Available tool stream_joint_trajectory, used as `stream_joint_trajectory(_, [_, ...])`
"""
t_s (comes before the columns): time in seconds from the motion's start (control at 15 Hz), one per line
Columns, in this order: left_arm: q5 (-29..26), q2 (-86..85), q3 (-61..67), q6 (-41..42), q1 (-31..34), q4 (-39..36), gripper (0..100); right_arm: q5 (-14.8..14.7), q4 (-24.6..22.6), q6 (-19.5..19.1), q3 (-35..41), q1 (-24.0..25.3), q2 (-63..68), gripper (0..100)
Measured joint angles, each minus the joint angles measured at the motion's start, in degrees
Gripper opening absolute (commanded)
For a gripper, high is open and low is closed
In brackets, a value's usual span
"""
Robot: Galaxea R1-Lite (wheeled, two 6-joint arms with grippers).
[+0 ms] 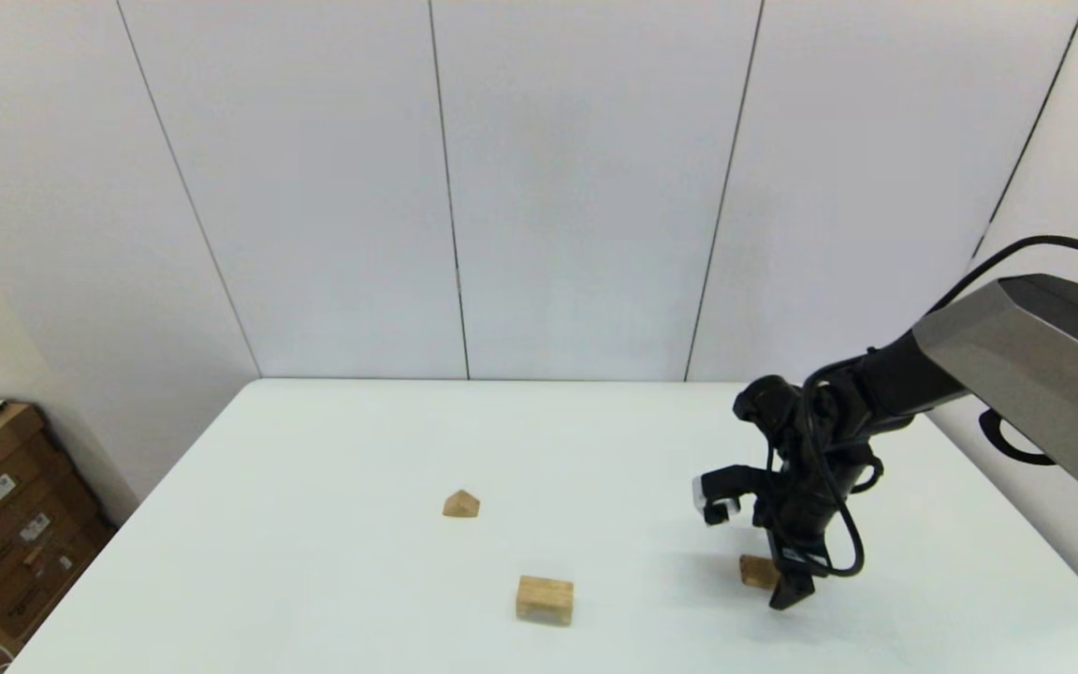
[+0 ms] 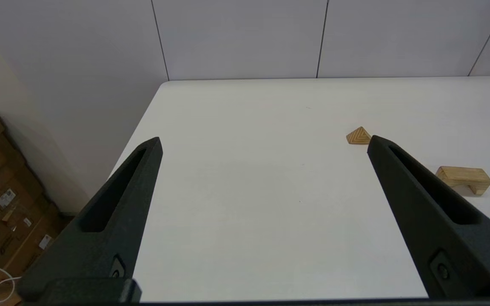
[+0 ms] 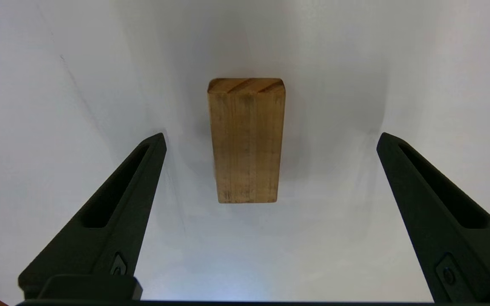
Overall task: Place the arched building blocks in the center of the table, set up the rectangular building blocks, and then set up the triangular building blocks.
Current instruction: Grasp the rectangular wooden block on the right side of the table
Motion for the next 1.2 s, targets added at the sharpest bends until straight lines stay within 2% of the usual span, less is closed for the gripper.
stream_joint_trajectory(0.47, [0.0,0.0,0.0,0.0,0.0,0.0,100,0.0,0.5,-0.3,0.0,-0.1,0.1,100])
stream_joint_trajectory(0.73, [0.0,0.0,0.0,0.0,0.0,0.0,100,0.0,2.6,-1.6,0.3,-0.3,0.2,100])
stream_joint_trajectory(1.2, [0.0,0.0,0.0,0.0,0.0,0.0,100,0.4,2.4,-1.4,0.2,-0.5,1.0,100])
